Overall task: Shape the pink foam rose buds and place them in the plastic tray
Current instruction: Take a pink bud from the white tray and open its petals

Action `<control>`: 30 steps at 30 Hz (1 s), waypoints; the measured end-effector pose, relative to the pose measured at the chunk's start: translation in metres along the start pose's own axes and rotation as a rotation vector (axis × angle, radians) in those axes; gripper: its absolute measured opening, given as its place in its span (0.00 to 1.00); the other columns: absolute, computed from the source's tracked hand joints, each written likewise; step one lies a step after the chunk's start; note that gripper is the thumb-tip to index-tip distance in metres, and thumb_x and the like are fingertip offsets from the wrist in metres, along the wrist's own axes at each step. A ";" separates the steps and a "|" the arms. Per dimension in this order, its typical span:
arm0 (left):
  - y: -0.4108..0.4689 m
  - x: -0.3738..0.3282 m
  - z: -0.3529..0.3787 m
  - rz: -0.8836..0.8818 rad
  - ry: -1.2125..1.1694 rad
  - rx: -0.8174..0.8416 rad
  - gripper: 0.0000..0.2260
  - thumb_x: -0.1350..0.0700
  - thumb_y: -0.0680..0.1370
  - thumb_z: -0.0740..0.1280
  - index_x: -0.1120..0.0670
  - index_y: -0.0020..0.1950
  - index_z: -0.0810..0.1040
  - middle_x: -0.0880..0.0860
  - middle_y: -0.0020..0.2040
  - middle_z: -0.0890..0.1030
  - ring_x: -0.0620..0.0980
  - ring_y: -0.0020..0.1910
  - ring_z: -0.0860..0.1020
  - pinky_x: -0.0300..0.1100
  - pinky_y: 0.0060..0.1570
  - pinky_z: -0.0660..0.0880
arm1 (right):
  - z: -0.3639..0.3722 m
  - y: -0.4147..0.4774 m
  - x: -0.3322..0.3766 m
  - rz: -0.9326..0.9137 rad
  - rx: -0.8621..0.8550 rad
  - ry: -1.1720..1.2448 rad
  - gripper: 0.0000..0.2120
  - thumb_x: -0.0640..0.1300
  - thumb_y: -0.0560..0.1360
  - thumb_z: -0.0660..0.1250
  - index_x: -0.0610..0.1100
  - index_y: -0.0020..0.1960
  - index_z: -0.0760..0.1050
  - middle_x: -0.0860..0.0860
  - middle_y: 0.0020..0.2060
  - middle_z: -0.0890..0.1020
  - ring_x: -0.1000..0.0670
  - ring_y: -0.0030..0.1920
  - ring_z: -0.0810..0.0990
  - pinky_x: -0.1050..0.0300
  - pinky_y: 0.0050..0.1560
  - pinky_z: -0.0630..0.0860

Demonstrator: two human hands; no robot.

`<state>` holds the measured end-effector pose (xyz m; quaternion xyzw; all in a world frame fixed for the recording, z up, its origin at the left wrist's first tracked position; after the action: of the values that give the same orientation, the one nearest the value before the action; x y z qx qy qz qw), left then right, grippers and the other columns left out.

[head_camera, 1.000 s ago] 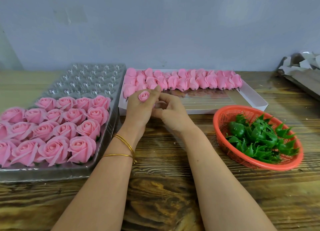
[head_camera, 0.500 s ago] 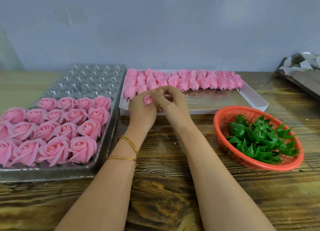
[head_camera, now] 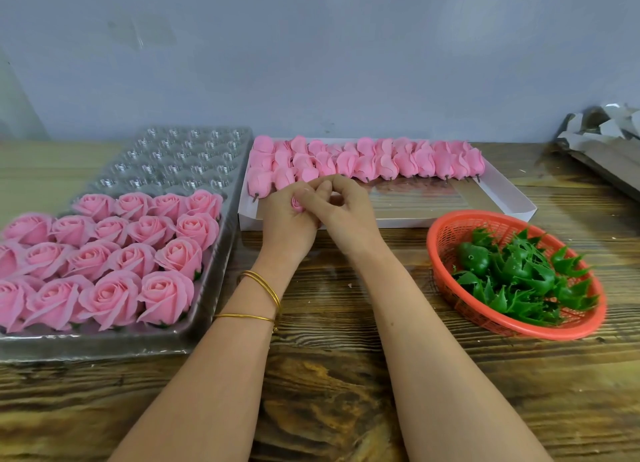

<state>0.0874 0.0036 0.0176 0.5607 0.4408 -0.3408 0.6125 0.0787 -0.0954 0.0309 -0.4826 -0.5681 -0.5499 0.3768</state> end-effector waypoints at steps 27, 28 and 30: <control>0.003 0.000 -0.016 -0.036 -0.057 -0.134 0.19 0.48 0.79 0.66 0.47 0.28 0.79 0.44 0.27 0.79 0.38 0.29 0.76 0.31 0.30 0.71 | 0.005 0.003 -0.008 0.056 0.082 0.157 0.08 0.37 0.66 0.64 0.45 0.43 0.78 0.53 0.35 0.81 0.58 0.39 0.79 0.58 0.46 0.77; 0.002 0.000 -0.015 -0.055 -0.098 -0.134 0.19 0.49 0.79 0.66 0.46 0.27 0.79 0.45 0.28 0.80 0.39 0.30 0.77 0.31 0.31 0.72 | 0.006 0.002 -0.009 0.050 0.084 0.124 0.11 0.38 0.63 0.65 0.45 0.45 0.78 0.53 0.36 0.81 0.59 0.39 0.79 0.58 0.47 0.78; 0.002 0.001 -0.014 -0.085 -0.151 -0.132 0.19 0.49 0.79 0.66 0.46 0.27 0.80 0.47 0.28 0.81 0.41 0.31 0.79 0.34 0.31 0.74 | 0.008 0.001 -0.011 0.042 0.102 0.096 0.15 0.34 0.63 0.70 0.43 0.49 0.77 0.52 0.38 0.81 0.60 0.38 0.78 0.58 0.46 0.79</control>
<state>0.0876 0.0179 0.0174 0.4726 0.4384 -0.3777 0.6646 0.0835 -0.0894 0.0201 -0.4479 -0.5663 -0.5347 0.4391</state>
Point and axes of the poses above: each hand's wrist, its own y-axis towards the middle knuckle, its own z-axis out of the palm, x = y × z, the point moved 7 cm from there along y, towards the middle knuckle
